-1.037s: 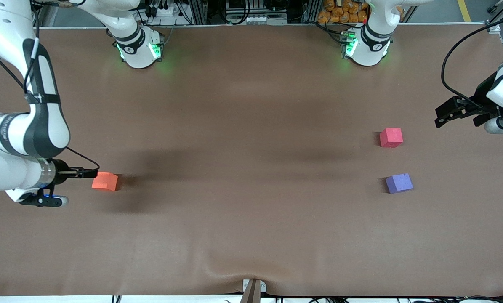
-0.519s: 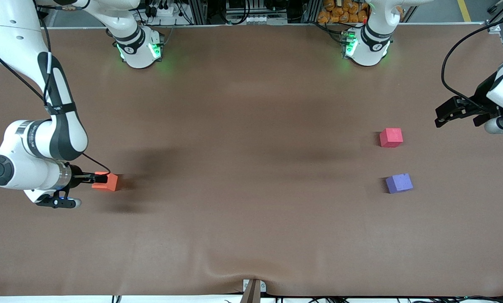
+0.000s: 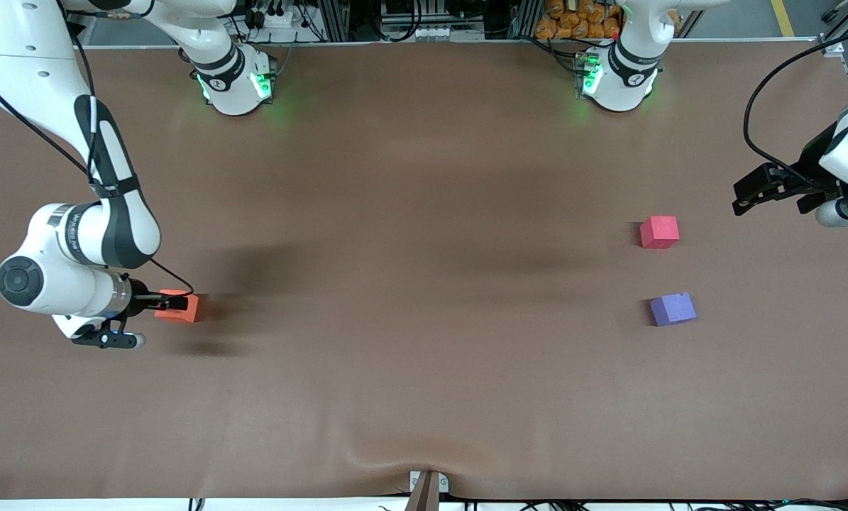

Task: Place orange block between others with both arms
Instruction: 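Lower the right gripper onto the orange cube and close it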

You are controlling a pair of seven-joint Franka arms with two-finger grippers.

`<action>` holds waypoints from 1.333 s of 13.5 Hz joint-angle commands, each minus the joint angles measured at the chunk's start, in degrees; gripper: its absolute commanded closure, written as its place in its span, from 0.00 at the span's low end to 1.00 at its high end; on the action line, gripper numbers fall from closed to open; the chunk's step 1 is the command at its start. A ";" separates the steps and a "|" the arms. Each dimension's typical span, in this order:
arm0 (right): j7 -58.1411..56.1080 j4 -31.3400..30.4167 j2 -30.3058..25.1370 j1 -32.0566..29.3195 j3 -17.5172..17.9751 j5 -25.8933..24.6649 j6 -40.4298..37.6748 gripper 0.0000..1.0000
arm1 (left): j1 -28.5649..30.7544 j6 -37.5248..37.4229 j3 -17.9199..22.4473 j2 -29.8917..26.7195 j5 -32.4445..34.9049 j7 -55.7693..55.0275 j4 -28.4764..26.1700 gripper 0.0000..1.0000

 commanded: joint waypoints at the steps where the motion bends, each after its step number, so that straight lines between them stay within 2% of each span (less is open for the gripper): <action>1: 0.10 -1.80 -0.02 -0.99 0.89 -0.86 2.07 0.00 | 0.68 -0.48 -0.28 0.16 -1.00 1.39 0.50 0.00; 11: -1.75 -1.72 3.67 -1.87 0.80 -2.00 5.59 0.00 | 0.68 -0.65 -0.28 0.16 -1.00 1.39 0.41 0.00; 12: -1.75 -1.72 3.93 -1.87 0.80 -2.00 5.77 0.26 | 0.68 -0.65 -0.28 0.16 -1.00 1.39 0.41 0.00; 13: -1.75 -1.72 4.37 -1.87 0.80 -2.00 5.77 0.67 | 0.68 -0.65 -0.28 0.16 -1.00 1.39 0.41 0.00; 14: -1.66 -1.72 4.37 -1.87 0.80 -1.91 5.68 0.87 | 0.68 -0.65 -0.28 0.16 -1.00 1.39 0.41 0.00; 15: -1.66 -1.72 4.37 -1.69 0.80 -1.91 5.42 0.98 | 0.68 -0.65 -0.28 0.16 -1.00 1.39 0.41 0.00; 18: -1.66 -1.63 3.76 -1.51 0.89 -1.82 5.07 1.00 | 0.68 -0.65 -0.28 0.16 -1.00 1.39 0.41 0.00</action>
